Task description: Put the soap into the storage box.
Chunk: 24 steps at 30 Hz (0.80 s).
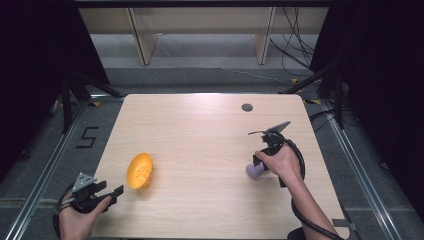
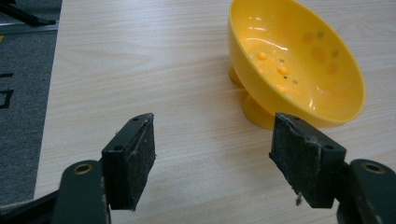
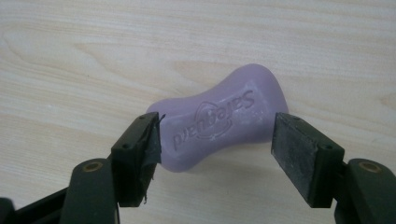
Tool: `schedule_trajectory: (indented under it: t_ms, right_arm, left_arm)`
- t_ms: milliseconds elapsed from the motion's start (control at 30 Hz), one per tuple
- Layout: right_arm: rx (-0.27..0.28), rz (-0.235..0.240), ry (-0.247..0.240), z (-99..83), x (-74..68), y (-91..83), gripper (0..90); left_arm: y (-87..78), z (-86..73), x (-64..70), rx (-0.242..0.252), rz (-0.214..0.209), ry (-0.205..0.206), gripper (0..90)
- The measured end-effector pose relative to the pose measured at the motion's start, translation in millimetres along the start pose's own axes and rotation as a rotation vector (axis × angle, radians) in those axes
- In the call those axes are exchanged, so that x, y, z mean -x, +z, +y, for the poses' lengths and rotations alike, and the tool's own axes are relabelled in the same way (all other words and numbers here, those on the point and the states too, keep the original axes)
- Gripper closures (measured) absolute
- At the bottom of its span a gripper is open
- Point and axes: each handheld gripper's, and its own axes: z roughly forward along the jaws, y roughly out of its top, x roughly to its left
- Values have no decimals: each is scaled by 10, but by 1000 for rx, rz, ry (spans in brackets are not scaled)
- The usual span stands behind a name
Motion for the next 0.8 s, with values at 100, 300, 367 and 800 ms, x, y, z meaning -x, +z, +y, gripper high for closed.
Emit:
schedule_trajectory:
  t_ms: [100,300,367,800]
  right_arm:
    - [8,-23,-221,3,-34,1,378]
    - [20,-47,-668,11,-26,-21,402]
    - [-41,-42,-924,-4,-19,-11,410]
    - [-140,-81,-1344,47,54,74,400]
  left_arm:
    - [-7,2,-5,2,2,-2,300]
    - [-11,5,-12,9,3,-1,300]
    - [-9,4,-9,10,4,-3,300]
    - [-6,1,-6,14,7,0,299]
